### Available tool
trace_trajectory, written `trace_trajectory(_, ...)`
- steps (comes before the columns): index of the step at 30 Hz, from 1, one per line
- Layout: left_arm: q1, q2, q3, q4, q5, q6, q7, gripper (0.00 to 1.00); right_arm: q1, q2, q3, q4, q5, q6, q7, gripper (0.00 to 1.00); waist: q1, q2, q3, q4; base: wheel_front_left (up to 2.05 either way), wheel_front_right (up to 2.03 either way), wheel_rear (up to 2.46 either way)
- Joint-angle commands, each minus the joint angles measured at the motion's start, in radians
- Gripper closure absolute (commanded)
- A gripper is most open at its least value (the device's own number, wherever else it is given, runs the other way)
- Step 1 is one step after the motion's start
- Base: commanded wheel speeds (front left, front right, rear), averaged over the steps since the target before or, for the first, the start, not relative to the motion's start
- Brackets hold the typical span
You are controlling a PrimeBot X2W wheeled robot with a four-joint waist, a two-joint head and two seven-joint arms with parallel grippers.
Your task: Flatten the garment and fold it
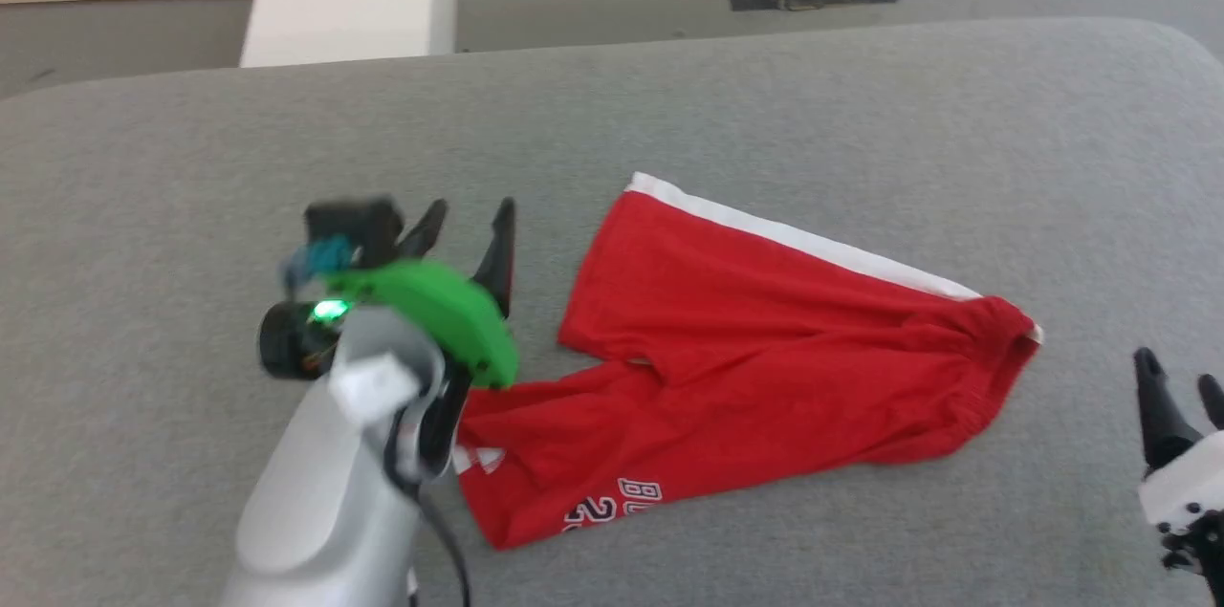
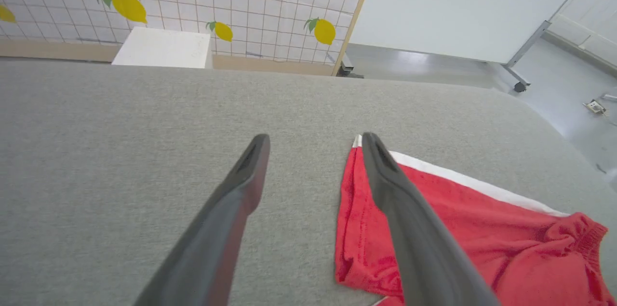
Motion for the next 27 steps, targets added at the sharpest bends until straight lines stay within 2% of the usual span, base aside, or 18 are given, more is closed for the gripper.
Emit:
trace_trajectory(1, -0.04, -0.01, -0.014, 0.046, -0.013, 0.009, 0.065, 0.0, 0.005, 0.001, 0.016, 0.0, 0.012, -0.001, -0.014, 0.0, 0.0, -0.0001, 0.021, -0.053, 0.0, 0.0, 0.0)
trace_trajectory(6, -0.103, -0.013, -0.092, 0.205, -0.023, 0.003, 0.335, 0.0, 0.006, 0.001, 0.063, 0.01, 0.027, -0.001, -0.035, 0.0, 0.0, -0.0001, 0.042, -0.102, 0.0, 0.0, 0.0)
trace_trajectory(10, -0.113, -0.018, -0.112, 0.255, -0.034, -0.001, 0.403, 0.0, 0.008, 0.001, 0.081, 0.02, 0.028, -0.001, -0.042, 0.0, 0.0, -0.0001, 0.054, -0.108, 0.0, 0.0, 0.0)
trace_trajectory(11, -0.116, -0.018, -0.119, 0.269, -0.031, -0.002, 0.408, 0.2, 0.007, 0.001, 0.083, 0.022, 0.03, -0.001, -0.045, 0.0, 0.0, -0.0001, 0.058, -0.106, 0.0, 0.0, 0.0)
trace_trajectory(13, -0.118, -0.021, -0.125, 0.284, -0.034, -0.011, 0.408, 1.0, 0.005, 0.001, 0.088, 0.026, 0.031, -0.001, -0.05, 0.0, 0.0, -0.0001, 0.062, -0.1, 0.0, 0.0, 0.0)
trace_trajectory(16, -0.124, -0.036, -0.113, 0.284, -0.069, -0.038, 0.376, 1.0, 0.0, 0.001, 0.096, 0.033, 0.029, -0.001, -0.056, 0.0, 0.0, -0.0001, 0.063, -0.078, 0.0, 0.0, 0.0)
trace_trajectory(20, -0.118, -0.045, -0.053, 0.247, -0.121, -0.034, 0.295, 1.0, -0.008, 0.001, 0.115, 0.041, 0.025, -0.001, -0.059, 0.0, 0.0, -0.0001, 0.052, -0.051, 0.0, 0.0, 0.0)
trace_trajectory(23, -0.065, -0.033, 0.009, 0.18, -0.157, -0.015, 0.235, 1.0, -0.012, 0.001, 0.129, 0.044, 0.025, -0.001, -0.06, 0.0, 0.0, -0.0001, 0.04, -0.033, 0.0, 0.0, 0.0)
trace_trajectory(27, 0.091, 0.001, 0.091, 0.039, -0.193, 0.036, 0.184, 1.0, -0.006, 0.001, 0.131, 0.042, 0.019, -0.001, -0.056, 0.0, 0.0, -0.0001, 0.023, 0.003, 0.0, 0.0, 0.0)
